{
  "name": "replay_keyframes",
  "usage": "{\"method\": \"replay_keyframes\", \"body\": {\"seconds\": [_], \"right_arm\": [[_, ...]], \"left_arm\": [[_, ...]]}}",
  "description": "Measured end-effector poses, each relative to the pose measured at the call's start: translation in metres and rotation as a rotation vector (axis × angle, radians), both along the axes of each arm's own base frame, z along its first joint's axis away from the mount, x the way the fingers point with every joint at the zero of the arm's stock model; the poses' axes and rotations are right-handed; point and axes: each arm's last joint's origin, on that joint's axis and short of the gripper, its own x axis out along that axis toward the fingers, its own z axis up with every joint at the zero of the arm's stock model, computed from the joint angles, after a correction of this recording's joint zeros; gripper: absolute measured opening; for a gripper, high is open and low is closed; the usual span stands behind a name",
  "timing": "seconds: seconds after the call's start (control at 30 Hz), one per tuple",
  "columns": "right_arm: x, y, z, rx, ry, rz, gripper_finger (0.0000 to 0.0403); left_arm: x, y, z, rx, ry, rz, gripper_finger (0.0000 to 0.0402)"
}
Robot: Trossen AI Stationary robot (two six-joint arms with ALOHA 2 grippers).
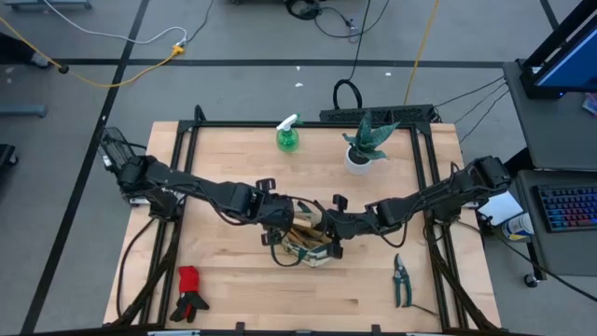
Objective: Pick & Place Garden tools in Gardening bag
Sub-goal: Put the brown trowel into the gardening bag
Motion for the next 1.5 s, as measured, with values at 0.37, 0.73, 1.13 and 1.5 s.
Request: {"method": "replay_keyframes", "body": {"seconds": [0.37,0.73,1.13,1.5], "right_arm": [[0.0,0.0,0.0,0.001,0.002,-0.003,0.0003],[0.0,0.0,0.0,-0.018,0.003,0.013,0.0003],[-0.001,-0.02,-0.007,-0.026,0.102,0.039,0.0004],[0.003,-0.038,-0.007,-0.063,0.112,0.103,0.0023]], "left_arm": [[-0.001,0.001,-0.002,0.022,-0.002,0.012,0.0147],[-0.003,0.014,-0.024,0.028,0.031,0.047,0.013],[-0.004,0.01,-0.024,0.014,-0.011,0.158,0.001],[-0.006,-0.006,-0.023,0.052,-0.04,0.148,0.0006]]}}
